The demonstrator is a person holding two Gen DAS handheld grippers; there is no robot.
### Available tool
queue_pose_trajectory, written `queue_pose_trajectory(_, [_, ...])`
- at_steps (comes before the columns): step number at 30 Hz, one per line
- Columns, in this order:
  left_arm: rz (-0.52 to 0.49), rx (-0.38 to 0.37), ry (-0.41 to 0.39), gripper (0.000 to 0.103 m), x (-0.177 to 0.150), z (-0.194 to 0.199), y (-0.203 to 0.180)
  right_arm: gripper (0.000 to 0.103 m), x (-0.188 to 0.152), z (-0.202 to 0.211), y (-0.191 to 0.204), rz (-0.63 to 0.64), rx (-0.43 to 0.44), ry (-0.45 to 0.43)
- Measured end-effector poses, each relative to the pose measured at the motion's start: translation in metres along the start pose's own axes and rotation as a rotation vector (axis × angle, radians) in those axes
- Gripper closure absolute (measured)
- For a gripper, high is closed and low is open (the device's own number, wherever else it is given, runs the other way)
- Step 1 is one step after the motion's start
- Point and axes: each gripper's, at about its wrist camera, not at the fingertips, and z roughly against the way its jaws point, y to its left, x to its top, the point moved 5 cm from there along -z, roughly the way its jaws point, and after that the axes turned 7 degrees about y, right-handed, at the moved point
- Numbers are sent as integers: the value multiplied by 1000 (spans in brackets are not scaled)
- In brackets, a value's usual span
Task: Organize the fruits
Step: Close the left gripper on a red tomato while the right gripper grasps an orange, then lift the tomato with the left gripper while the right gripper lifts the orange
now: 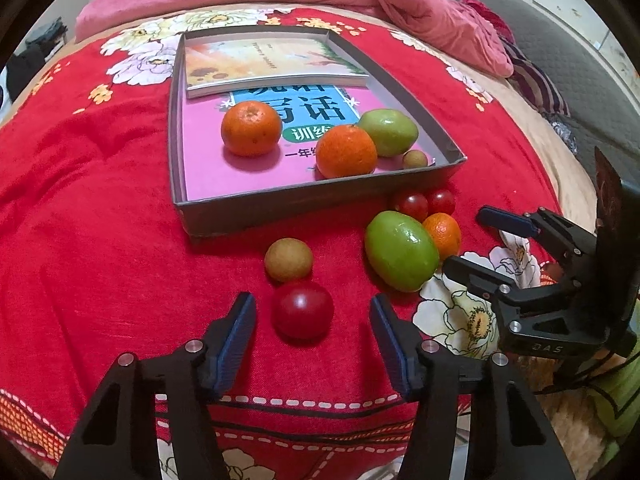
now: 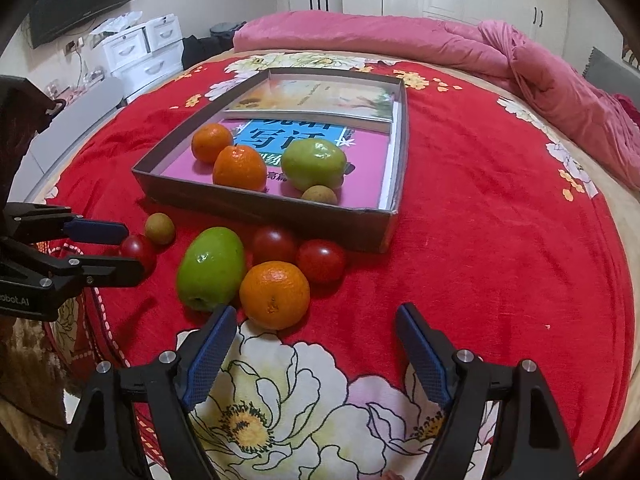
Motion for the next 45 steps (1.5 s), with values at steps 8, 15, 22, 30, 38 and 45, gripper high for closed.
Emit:
queue_pose_trajectory(8, [1,2,3,44,0,-2,1,38,3,-8,8,19,19,9])
queue_pose_trajectory(15, [2,3,12,50,0,-5,2,55,7,-13,17,52,46,11])
queue_pose_trajectory(22, [-2,3,17,53,0,-7,3,63,14,-15,33,93,66,-9])
queue_pose_trajectory(30, [-21,16,26,68,1,-14,-1,64,14,-17,35,86,90,-7])
queue_pose_trajectory(38, [-26,12,23,70,4,-15,-2,64,8,-16,34,82,89,8])
queue_pose_trajectory(45, [-19,-7,5,70,5,-9,-1,64,3,-9,31,67,97,4])
